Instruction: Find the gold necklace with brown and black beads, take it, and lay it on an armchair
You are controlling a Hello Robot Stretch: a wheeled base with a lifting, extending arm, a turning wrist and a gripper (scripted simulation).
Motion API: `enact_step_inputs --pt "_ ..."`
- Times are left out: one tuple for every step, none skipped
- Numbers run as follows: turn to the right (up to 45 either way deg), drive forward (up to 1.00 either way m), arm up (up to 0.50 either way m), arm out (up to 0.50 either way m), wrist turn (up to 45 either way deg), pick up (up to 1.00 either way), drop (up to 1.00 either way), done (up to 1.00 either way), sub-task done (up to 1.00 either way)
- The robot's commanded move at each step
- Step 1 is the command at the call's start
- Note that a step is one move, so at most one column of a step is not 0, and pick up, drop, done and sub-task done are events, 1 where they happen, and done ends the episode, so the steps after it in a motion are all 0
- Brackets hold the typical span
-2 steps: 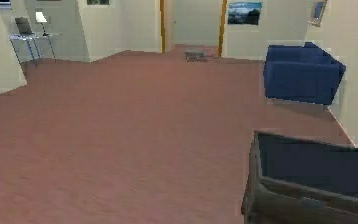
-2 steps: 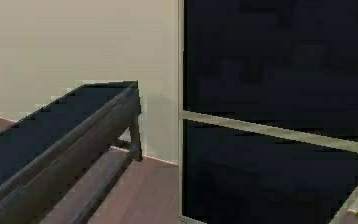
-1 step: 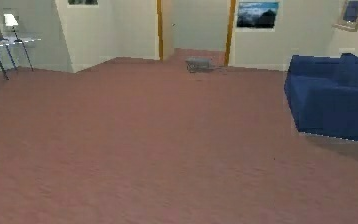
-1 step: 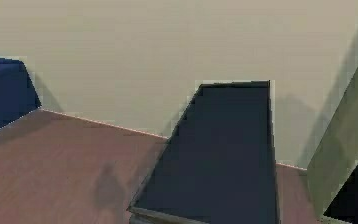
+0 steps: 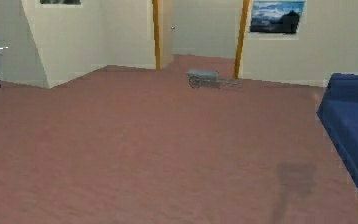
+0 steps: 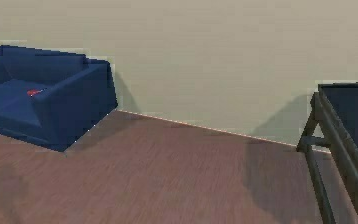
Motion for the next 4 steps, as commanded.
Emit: enact_step_inputs --pt "-3.0 0.00 0.00 0.00 0.0 0.00 0.00 0.00 0.00" --pt "0.0 1.00 0.00 0.00 0.0 0.00 0.00 0.00 0.00" --pt "0.0 1.00 0.00 0.00 0.0 0.00 0.00 0.00 0.00" --pt "0.0 1.00 0.00 0.00 0.0 0.00 0.00 0.00 0.00"
